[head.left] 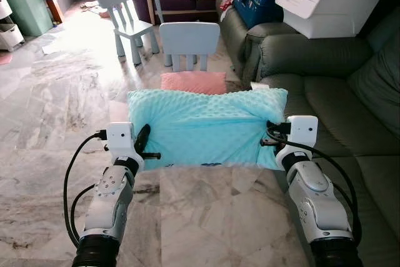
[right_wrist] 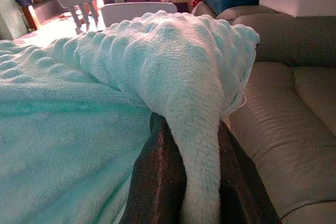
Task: Move the pillow to the sofa
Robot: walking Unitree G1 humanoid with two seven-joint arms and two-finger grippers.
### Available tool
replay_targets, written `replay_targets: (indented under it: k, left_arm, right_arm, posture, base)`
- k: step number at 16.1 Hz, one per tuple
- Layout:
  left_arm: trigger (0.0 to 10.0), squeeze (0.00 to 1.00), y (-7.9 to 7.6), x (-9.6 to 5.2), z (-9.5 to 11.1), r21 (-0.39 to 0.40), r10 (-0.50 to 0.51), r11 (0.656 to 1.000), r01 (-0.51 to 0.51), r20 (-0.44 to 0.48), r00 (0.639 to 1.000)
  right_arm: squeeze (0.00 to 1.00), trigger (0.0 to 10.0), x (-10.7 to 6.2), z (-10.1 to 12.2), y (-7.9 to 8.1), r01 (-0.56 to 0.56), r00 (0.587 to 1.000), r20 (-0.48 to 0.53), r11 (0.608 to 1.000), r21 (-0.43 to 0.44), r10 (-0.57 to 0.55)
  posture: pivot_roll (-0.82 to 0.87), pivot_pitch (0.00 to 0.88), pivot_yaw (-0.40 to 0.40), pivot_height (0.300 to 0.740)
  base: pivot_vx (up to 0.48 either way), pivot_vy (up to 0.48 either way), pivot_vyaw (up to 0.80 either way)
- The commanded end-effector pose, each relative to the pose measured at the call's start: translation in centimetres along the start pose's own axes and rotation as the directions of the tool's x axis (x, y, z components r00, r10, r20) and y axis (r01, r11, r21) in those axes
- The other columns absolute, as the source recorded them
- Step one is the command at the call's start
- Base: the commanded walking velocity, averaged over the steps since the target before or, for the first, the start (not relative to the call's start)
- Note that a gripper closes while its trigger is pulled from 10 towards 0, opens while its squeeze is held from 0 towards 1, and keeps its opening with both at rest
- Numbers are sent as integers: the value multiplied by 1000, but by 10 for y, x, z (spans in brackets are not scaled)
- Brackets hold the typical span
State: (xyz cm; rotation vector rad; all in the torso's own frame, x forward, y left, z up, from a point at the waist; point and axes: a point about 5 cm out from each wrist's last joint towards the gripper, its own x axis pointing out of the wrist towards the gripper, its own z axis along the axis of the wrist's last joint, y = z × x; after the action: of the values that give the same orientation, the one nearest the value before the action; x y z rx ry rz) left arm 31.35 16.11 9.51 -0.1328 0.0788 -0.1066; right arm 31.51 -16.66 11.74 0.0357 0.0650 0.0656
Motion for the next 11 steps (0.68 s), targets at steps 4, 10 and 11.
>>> replay_targets:
  k: [4,10,11]
  left_arm:
    - [10000,0,5,0,2,3,12,1000,-12,9,1000]
    - [10000,0,6,0,3,2,17,1000,-17,9,1000]
    - [10000,0,7,1,3,1,18,1000,-18,10,1000]
  right_arm:
    - [0,10000,1,9,-4,12,999,38,1000,8,-12]
    - [0,10000,1,6,-5,20,1000,16,1000,14,-20]
    - [0,10000,1,6,-5,20,1000,15,1000,14,-20]
  posture:
    - [-117,19,18,740]
    - [-118,20,20,740]
    - [-118,20,21,740]
  base:
    - [0,0,0]
    - [0,0,-259]
    - [0,0,-781]
